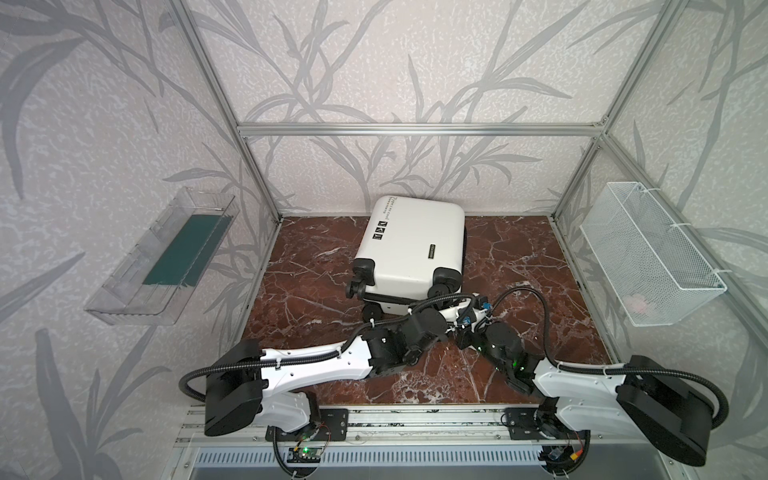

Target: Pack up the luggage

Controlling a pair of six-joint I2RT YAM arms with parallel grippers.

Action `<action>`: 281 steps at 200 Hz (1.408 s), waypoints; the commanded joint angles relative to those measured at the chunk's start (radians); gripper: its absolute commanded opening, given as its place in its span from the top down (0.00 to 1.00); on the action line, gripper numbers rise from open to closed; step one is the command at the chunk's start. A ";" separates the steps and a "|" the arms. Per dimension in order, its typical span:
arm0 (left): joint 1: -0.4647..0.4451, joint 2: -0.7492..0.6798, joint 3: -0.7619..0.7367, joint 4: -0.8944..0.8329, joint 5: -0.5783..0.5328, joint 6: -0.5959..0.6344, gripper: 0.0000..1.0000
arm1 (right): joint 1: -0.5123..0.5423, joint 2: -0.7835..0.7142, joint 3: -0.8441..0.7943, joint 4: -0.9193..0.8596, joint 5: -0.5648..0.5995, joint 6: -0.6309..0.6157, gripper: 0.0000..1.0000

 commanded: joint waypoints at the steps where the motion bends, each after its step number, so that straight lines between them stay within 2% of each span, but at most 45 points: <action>1: 0.004 -0.040 0.024 0.087 -0.016 -0.015 1.00 | -0.020 -0.021 0.013 -0.085 0.193 0.061 1.00; 29: 0.004 -0.050 0.016 0.102 -0.022 -0.012 1.00 | -0.020 -0.061 0.013 -0.133 0.222 0.075 1.00; 60: 0.004 -0.067 0.016 0.116 -0.018 -0.013 1.00 | -0.020 -0.106 0.031 -0.174 0.188 0.050 1.00; 172: 0.000 -0.083 0.067 0.163 -0.007 0.055 1.00 | -0.020 -0.094 0.045 -0.156 0.150 0.050 1.00; 202: -0.003 -0.084 0.069 0.177 -0.006 0.061 1.00 | -0.020 -0.114 0.038 -0.171 0.205 0.071 1.00; 243: -0.005 -0.086 0.052 0.177 -0.012 0.048 1.00 | -0.020 -0.208 0.016 -0.305 0.373 0.146 1.00; 281: -0.005 -0.084 0.042 0.176 -0.013 0.039 1.00 | -0.020 -0.211 0.003 -0.327 0.371 0.176 1.00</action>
